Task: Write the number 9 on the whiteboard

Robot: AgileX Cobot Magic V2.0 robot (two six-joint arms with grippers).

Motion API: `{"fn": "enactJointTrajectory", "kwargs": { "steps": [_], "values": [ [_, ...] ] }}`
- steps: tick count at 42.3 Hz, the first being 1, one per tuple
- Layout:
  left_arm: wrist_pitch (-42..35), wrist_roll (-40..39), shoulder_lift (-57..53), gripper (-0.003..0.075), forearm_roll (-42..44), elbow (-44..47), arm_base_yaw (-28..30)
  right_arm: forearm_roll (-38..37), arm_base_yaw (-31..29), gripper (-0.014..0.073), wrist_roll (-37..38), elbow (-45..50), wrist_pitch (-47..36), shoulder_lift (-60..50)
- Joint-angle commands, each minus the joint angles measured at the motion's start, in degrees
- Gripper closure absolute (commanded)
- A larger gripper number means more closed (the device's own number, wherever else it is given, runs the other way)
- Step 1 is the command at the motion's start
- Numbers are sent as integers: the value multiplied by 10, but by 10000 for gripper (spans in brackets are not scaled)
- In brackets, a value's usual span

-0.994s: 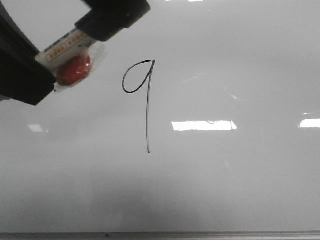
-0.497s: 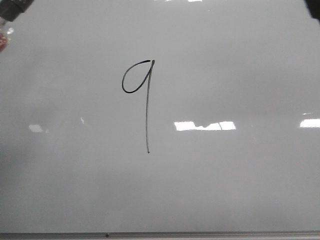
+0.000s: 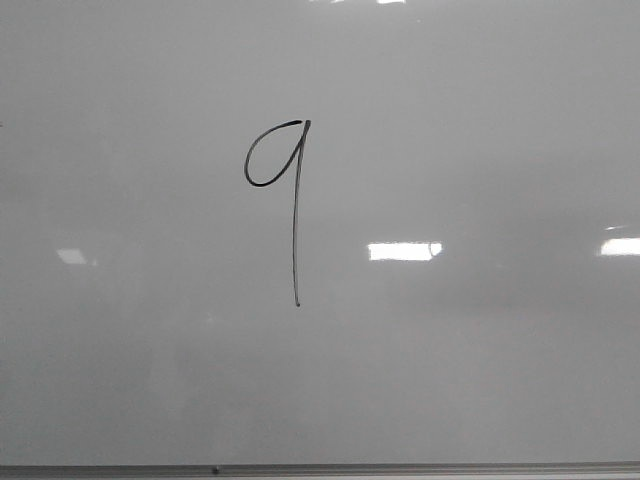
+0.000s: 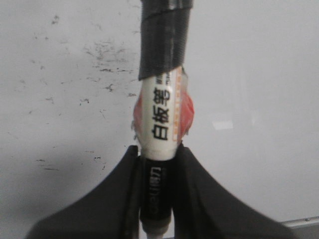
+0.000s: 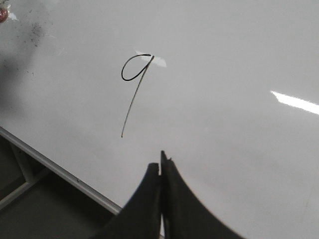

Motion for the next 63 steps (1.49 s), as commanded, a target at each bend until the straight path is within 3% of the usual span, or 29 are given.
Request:
{"fn": "enactJointTrajectory", "kwargs": {
  "steps": [1,13,22,30,44,57,63],
  "values": [
    [-86,-6,32,733,-55,-11,1,14,-4,664,0,-16,-35,3],
    [-195,-5,162,733,-69,-15,-7,14,-4,664,0,-15,-36,3],
    [-282,-3,206,732,-61,-15,-55,14,-4,664,0,-15,-35,3],
    [-312,-3,220,722,-61,-16,-68,14,-4,664,0,-15,-33,3],
    [-310,-3,220,434,-61,-16,-68,14,-4,664,0,-15,-33,3],
    [-309,-3,218,370,-61,-16,-68,14,-4,664,0,-15,-33,3],
    [-292,-3,189,273,-61,-16,-68,14,-4,664,0,-15,-33,3]
  ]
}}
